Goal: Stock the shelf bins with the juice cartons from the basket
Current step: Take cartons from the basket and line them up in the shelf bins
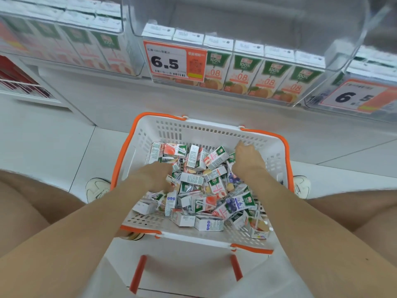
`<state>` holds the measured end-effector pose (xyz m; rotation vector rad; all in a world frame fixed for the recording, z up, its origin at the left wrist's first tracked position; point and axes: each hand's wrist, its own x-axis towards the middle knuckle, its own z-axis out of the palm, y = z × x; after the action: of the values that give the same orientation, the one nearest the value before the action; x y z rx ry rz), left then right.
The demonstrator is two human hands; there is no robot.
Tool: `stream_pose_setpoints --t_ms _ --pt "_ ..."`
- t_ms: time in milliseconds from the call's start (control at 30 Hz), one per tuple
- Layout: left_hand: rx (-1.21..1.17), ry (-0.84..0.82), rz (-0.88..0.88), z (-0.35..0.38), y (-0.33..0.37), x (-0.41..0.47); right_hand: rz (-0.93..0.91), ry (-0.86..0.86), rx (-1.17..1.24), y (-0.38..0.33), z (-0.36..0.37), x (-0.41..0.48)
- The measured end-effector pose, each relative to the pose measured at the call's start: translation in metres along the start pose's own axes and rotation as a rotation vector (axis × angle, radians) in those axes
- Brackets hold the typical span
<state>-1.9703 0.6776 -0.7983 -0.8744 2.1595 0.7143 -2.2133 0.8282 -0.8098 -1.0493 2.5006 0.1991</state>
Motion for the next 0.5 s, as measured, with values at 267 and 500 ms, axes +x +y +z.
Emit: stream_pose_setpoints --t_ms 267,500 --pt "-0.779 0.051 0.096 -0.041 0.038 -0.044 0.133 -0.156 0.869 -0.007 -0.078 -0.020" --pt "-0.828 0.387 0.303 -0.078 0.084 -0.101 -0.110 -0.276 1.426 -0.024 -0.146 -0.065"
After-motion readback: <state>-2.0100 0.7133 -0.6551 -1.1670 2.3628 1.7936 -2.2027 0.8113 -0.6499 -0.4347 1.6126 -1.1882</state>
